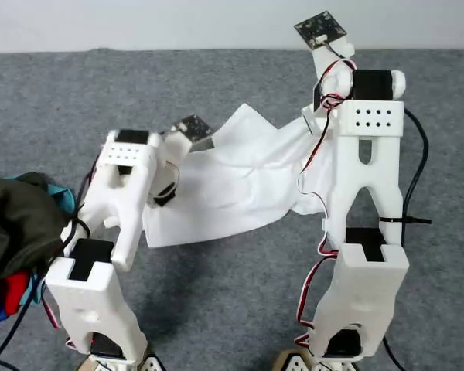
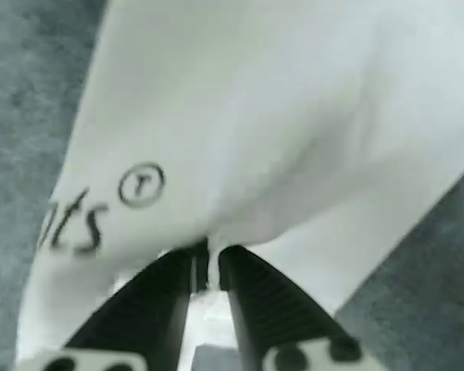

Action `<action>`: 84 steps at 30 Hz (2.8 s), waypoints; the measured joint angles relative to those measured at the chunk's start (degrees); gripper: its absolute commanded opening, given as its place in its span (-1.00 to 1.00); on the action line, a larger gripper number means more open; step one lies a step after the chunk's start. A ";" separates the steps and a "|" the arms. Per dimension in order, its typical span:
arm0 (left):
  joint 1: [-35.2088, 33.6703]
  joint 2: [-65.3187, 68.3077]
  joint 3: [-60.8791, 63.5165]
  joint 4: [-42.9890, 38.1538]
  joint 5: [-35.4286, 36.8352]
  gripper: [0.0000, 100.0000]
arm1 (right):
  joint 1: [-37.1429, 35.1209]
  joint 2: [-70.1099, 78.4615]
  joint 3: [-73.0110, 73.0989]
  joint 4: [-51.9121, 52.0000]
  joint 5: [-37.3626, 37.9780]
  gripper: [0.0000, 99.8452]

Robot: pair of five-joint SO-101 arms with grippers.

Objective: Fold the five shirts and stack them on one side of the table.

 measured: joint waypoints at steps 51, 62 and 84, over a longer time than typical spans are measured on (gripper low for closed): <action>2.37 0.00 -1.67 14.86 -4.22 -0.76 | 0.53 0.00 -13.01 6.42 0.00 -0.98; 1.05 0.00 3.08 6.24 -2.46 -0.66 | 0.53 0.00 -13.01 6.42 0.00 -0.98; -0.70 -2.37 2.64 2.55 -1.58 -0.99 | 0.53 0.00 -13.10 6.42 0.00 -0.98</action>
